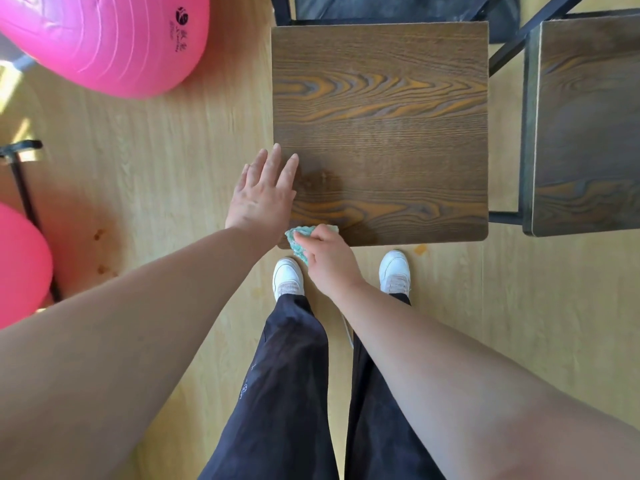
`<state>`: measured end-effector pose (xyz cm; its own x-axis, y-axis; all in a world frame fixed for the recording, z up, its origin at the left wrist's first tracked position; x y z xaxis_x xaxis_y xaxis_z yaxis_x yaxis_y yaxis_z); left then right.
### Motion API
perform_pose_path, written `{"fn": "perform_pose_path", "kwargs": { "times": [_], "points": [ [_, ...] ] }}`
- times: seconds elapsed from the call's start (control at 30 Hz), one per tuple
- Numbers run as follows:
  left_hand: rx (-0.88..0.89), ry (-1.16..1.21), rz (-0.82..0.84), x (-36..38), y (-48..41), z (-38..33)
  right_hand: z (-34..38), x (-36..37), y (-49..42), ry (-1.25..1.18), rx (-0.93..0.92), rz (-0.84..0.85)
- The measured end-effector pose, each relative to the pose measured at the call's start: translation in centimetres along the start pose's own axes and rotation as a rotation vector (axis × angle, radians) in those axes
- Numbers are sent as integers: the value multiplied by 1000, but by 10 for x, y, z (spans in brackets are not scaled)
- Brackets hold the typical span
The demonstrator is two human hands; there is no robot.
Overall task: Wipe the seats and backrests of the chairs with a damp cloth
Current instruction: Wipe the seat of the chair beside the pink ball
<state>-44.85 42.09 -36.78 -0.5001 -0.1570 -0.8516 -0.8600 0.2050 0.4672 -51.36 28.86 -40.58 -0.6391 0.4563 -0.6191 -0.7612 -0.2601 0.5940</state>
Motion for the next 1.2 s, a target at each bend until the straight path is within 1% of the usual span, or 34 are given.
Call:
{"fn": "perform_pose_path", "kwargs": {
  "times": [0.13, 0.2, 0.33, 0.5, 0.6, 0.73, 0.87, 0.97, 1.2],
  "points": [
    [13, -17, -24, -9, -9, -12, -5, -7, 2, -89, 36, 43],
    [17, -24, -35, -11, -16, -22, -17, -21, 9, -180, 82, 23],
    [9, 5, -58, -14, -35, -51, -73, -74, 29, -433, 236, -153],
    [29, 16, -64, -14, -61, -93, -173, -151, 46, -598, 506, -413],
    [46, 0, -65, -14, -76, -114, -217, -169, 46, -698, 624, -475],
    [49, -24, -67, -15, -95, -130, -233, -172, 38, -711, 642, -427],
    [32, -52, -48, -17, -108, -132, -231, -170, 32, -653, 611, -407],
    [22, -79, -35, -19, -112, -127, -229, -167, 30, -571, 605, -416],
    [17, -75, -34, -21, -105, -102, -211, -160, 29, -499, 582, -445]
  ]
}}
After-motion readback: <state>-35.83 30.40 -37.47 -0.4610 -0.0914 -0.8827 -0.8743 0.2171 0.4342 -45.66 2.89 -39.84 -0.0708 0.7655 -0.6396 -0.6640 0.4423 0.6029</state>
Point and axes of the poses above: each hand's wrist, its own y-axis away from the middle knuckle, its own x-axis out of the palm, z = x × y, the point moved 5 cm from there along -y, towards the middle knuckle, and after that the axes turned 12 degrees about x, right-handed, at the moved point
